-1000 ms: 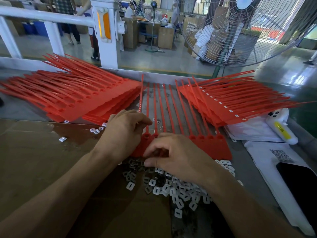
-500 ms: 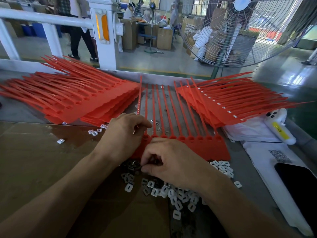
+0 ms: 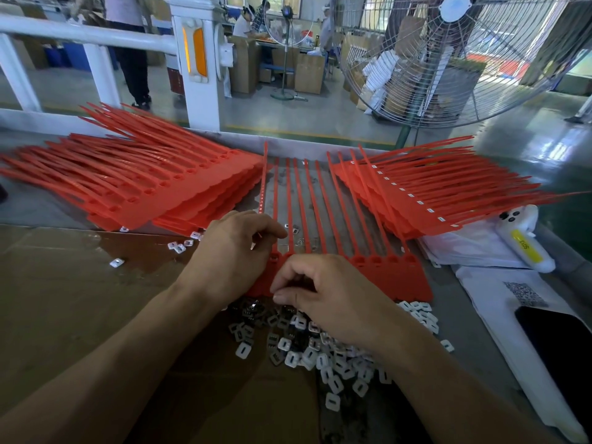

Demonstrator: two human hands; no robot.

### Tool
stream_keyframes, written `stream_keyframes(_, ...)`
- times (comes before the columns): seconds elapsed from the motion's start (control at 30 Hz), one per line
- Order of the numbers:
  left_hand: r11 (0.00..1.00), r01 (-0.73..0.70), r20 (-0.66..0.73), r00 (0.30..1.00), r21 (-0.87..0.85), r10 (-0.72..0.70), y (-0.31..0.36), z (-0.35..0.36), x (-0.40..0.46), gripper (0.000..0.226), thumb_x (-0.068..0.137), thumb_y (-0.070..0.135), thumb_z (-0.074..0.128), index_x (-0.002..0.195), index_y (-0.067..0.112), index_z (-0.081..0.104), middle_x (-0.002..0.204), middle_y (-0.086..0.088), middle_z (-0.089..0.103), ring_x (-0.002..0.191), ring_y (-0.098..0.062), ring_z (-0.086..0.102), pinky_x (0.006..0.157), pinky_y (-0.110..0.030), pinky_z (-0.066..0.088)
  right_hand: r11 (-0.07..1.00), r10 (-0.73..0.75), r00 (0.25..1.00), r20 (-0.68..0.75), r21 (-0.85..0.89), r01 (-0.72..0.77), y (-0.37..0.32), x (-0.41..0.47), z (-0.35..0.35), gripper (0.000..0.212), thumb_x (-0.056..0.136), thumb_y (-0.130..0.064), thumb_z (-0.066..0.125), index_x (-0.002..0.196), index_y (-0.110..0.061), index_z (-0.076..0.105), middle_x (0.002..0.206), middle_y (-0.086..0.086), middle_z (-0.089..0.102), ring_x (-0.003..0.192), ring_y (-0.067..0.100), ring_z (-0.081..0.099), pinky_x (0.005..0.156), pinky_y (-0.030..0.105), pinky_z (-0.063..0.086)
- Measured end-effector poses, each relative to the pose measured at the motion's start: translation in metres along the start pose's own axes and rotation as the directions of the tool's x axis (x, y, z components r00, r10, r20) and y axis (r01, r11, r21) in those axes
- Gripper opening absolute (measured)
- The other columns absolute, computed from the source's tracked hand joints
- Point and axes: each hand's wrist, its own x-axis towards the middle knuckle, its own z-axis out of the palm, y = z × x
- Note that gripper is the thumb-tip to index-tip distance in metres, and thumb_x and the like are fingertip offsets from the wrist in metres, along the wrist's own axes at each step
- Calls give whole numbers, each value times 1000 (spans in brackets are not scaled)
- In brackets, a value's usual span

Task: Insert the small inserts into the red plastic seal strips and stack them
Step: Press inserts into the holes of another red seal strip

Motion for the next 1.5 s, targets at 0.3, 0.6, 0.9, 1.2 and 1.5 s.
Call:
stream_keyframes(0.3, 1000, -17, 8, 1000, -15, 17, 2, -2, -1, 21, 93, 10, 67, 102, 25, 79, 99, 12, 74, 96, -6, 62, 85, -21, 47, 991, 12, 1000, -24, 135, -9, -4, -2, -1, 20, 95, -14, 71, 94, -34, 73, 90, -21, 71, 83, -3, 67, 71, 8, 48)
stream_keyframes(0.6, 985, -53, 35, 998, -164, 60, 2, -1, -2, 20, 92, 14, 70, 99, 32, 76, 93, 22, 71, 93, 5, 62, 75, -4, 40, 872, 212, 951, -223, 482, -82, 3, 3, -8, 13, 93, -20, 74, 95, -33, 73, 74, -10, 69, 60, -1, 60, 58, 14, 47)
stream_keyframes(0.9, 954, -247, 118, 956, -168, 268, 4, -2, -3, 15, 87, 28, 75, 101, 30, 69, 96, 18, 65, 92, -8, 61, 77, -11, 43, 713, 345, 913, -219, 693, -104, 13, 10, -11, 11, 90, -8, 76, 97, -16, 74, 68, 1, 65, 59, 10, 58, 49, 21, 45)
stream_keyframes(1.2, 946, -230, 84, 964, -228, 254, 0, -2, -1, 7, 85, 32, 77, 88, 29, 71, 88, 14, 67, 87, -14, 64, 74, -16, 45, 886, 230, 928, -293, 457, -76, 5, 2, -12, 10, 99, -31, 67, 97, -27, 75, 70, -4, 68, 58, 2, 59, 58, 17, 49)
stream_keyframes(1.5, 970, -164, 119, 975, -178, 186, 3, -4, -1, 8, 84, 34, 77, 88, 28, 73, 87, 16, 67, 85, -8, 62, 77, -23, 47, 964, 152, 932, -329, 258, -66, 7, 3, -16, 12, 99, -35, 66, 90, -33, 74, 83, -14, 74, 74, -2, 66, 66, 15, 48)
